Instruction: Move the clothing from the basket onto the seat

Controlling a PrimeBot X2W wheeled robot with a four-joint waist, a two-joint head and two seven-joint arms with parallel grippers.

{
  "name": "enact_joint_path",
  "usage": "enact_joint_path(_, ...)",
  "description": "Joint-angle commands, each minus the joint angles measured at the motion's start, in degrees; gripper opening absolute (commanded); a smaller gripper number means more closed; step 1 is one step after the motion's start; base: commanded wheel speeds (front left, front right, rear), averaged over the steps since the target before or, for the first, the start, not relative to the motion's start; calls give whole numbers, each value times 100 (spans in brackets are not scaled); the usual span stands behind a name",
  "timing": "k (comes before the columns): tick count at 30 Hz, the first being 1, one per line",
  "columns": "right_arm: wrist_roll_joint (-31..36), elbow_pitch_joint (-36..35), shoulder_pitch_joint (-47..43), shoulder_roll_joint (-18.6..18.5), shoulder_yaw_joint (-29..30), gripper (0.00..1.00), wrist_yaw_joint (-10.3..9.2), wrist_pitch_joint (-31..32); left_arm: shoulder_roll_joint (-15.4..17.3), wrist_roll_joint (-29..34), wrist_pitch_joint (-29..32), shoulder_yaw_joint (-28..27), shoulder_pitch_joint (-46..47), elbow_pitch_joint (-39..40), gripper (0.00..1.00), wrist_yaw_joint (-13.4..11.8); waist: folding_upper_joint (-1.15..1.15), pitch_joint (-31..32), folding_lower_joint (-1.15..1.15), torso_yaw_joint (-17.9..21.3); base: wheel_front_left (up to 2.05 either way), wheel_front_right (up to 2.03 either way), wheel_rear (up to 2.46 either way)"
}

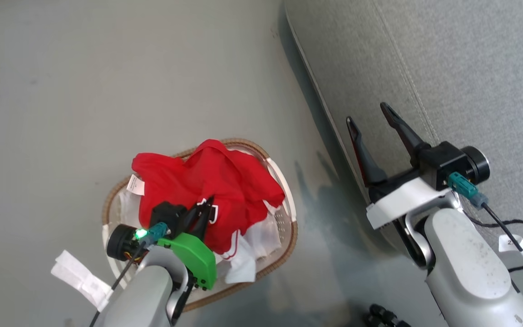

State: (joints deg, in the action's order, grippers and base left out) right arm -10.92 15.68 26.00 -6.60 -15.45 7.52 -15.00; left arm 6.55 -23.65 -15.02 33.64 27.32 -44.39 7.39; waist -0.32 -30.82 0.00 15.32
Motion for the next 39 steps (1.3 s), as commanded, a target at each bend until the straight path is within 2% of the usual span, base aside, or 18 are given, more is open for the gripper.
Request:
enact_joint_path(1, -26, 51, -170, -54, 13, 100, -6, -25, -39, 102, -20, -94, -201, 171, 0, 16, 32, 697, 0, -438, 0, 0, 0)
enact_joint_path(8, -55, 172, -548, -50, -43, 100, -6, -25, -157, 339, -20, -589, -694, 1154, 0, 16, 32, 1363, 0, -763, 0, 0, 0)
enact_joint_path(16, -114, 293, -909, -37, -99, 100, -6, -25, -253, 474, -21, -907, -912, 2242, 0, 16, 32, 1954, 0, -991, 0, 0, 0)
enact_joint_path(27, -159, 394, -1305, 7, -141, 100, -6, -25, -302, 402, -21, -1095, -747, 2953, 0, 16, 32, 2482, 0, -1041, 0, 0, 0)
enact_joint_path(32, -195, 439, -1388, -44, -429, 100, -6, -25, -317, 392, -21, -1117, -722, 3066, 0, 16, 32, 2624, 0, -1066, 0, 0, 0)
enact_joint_path(39, -277, 297, -1012, -113, -1411, 100, -6, -26, -329, 357, -21, -892, -757, 3063, 0, 17, 32, 2715, 0, -1193, 0, 0, 0)
